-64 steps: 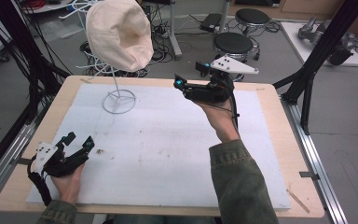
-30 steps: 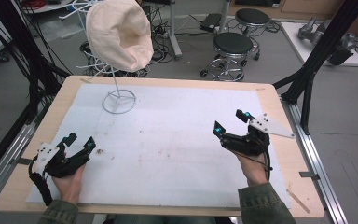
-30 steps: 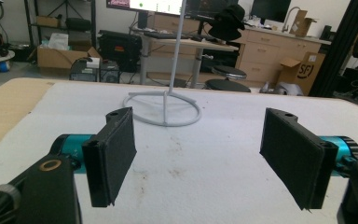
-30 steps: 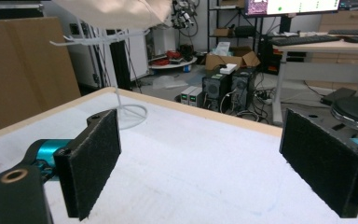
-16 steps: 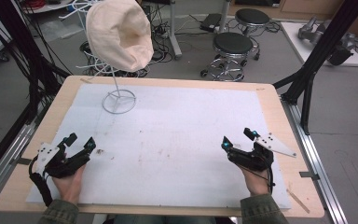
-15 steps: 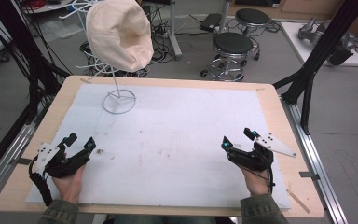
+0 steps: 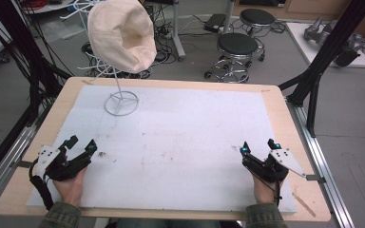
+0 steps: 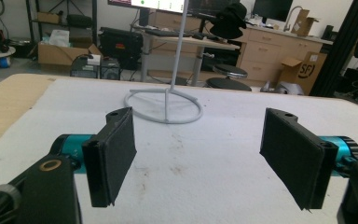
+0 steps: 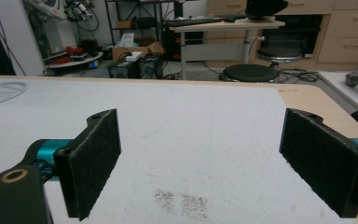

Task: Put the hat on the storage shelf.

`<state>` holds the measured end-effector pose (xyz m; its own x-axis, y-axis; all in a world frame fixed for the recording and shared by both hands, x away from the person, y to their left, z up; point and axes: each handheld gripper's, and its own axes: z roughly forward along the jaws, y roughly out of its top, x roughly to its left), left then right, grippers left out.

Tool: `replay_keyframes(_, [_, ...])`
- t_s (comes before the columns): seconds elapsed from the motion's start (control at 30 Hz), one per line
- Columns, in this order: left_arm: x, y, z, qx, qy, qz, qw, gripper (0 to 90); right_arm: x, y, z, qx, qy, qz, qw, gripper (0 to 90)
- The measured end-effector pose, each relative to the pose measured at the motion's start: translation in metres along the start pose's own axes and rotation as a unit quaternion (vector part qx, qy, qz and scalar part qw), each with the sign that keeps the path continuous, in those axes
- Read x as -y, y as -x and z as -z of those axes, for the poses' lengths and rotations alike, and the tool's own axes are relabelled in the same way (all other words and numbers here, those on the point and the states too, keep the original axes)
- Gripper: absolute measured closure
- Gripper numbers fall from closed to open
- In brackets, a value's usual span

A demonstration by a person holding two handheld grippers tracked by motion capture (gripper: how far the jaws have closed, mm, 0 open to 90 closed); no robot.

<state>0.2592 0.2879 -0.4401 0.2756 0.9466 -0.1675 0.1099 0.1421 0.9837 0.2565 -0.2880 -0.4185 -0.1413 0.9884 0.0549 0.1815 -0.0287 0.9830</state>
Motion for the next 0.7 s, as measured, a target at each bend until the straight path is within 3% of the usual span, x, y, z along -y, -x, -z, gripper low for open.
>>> replay_keyframes(0.17, [-0.0007,-0.0023,0.0028,-0.006,0.003,0.003,1.0,26.4,-0.0014,0.0052,0.0029,0.005,-0.001,-0.019,0.9998,11.5])
replay_keyframes(0.4, [-0.0011,-0.0025,0.0039,-0.007,0.005,0.005,0.9999,26.4,0.0025,0.0034,0.0044,0.003,-0.004,-0.006,1.0,11.5])
replay_keyframes(0.7, [-0.0005,-0.0023,0.0028,-0.007,0.0,0.008,0.9999,26.4,0.0057,0.0051,0.0052,0.006,-0.01,-0.009,0.9999,11.5])
